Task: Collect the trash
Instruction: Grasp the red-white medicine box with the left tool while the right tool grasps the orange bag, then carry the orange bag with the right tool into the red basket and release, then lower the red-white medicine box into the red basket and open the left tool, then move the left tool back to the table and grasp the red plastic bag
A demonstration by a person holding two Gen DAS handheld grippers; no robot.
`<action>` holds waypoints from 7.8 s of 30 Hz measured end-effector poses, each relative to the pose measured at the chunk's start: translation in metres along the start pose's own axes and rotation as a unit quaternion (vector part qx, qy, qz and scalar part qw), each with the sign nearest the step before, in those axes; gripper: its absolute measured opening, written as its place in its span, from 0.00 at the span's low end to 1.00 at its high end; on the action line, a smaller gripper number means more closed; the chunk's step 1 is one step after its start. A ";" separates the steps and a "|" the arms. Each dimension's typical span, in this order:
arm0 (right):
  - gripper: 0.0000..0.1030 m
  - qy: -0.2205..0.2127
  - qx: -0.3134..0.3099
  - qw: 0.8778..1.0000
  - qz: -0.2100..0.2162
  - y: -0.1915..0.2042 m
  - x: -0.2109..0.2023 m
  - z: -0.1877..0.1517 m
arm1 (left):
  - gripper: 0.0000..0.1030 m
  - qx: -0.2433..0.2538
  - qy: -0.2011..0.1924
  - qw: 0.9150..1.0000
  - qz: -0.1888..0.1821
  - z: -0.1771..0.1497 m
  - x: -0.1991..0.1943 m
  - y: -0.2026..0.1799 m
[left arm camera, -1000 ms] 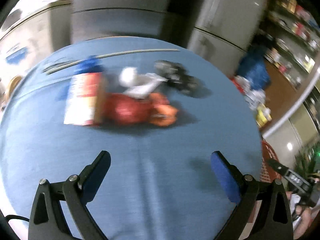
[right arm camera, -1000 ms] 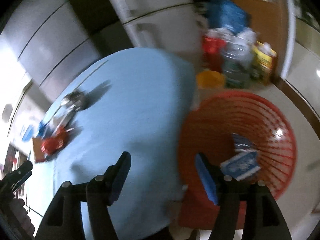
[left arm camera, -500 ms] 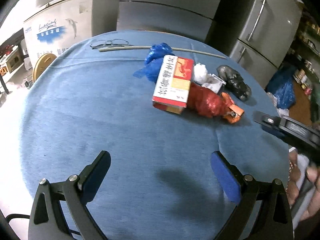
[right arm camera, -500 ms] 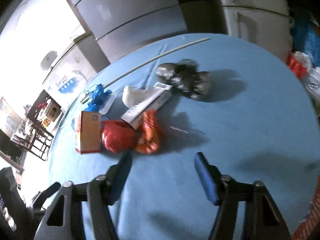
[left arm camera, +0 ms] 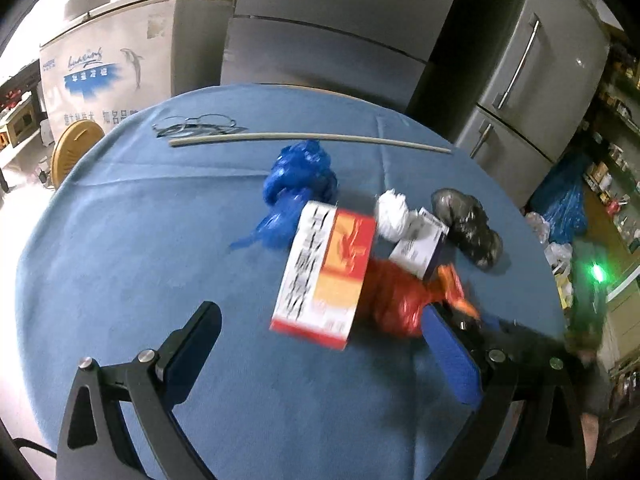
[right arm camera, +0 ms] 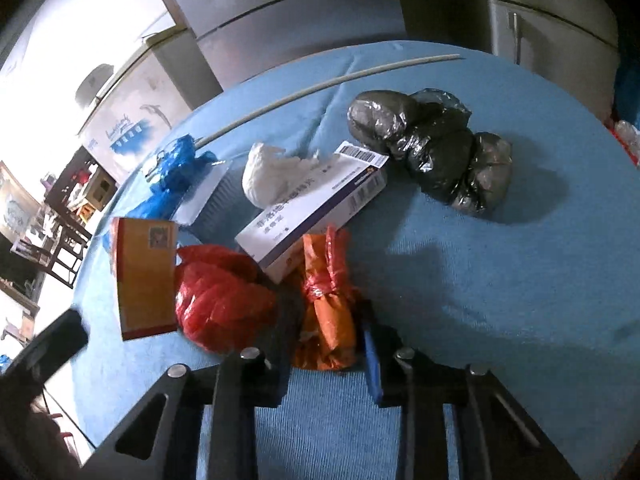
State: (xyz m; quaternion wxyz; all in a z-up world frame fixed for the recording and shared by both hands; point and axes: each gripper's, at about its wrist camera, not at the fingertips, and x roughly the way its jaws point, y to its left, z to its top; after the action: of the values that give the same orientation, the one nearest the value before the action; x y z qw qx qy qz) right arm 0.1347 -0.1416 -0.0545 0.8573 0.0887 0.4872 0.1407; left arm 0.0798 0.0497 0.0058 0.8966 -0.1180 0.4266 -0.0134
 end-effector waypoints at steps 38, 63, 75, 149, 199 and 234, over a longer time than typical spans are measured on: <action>0.30 -0.066 0.125 0.990 0.015 -0.075 -0.118 -0.092 | 0.50 0.082 0.023 0.996 -0.034 -0.064 -0.040 -0.057; 0.27 -0.094 0.106 0.990 -0.018 -0.085 -0.130 -0.084 | 0.50 0.097 0.029 0.994 -0.032 -0.072 -0.040 -0.070; 0.27 -0.129 0.145 0.981 -0.021 -0.116 -0.178 -0.108 | 0.50 0.150 0.035 0.986 -0.057 -0.082 -0.041 -0.123; 0.78 -0.120 0.337 0.915 -0.186 -0.349 -0.253 -0.221 | 0.50 0.398 0.097 0.894 -0.178 -0.166 0.002 -0.407; 0.78 -0.050 0.058 0.996 -0.042 -0.050 -0.112 -0.091 | 0.70 0.076 0.047 0.995 0.050 -0.051 -0.001 -0.021; 0.78 -0.041 0.046 0.998 -0.028 -0.040 -0.102 -0.051 | 0.46 0.067 0.043 0.996 0.046 -0.031 0.010 -0.011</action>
State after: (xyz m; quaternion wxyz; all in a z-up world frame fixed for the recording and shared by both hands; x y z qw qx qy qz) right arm 0.0474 -0.2115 -0.0097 0.8753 0.1202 0.4598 0.0899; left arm 0.0632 0.0316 -0.0182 0.8830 -0.0368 0.4680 -0.0060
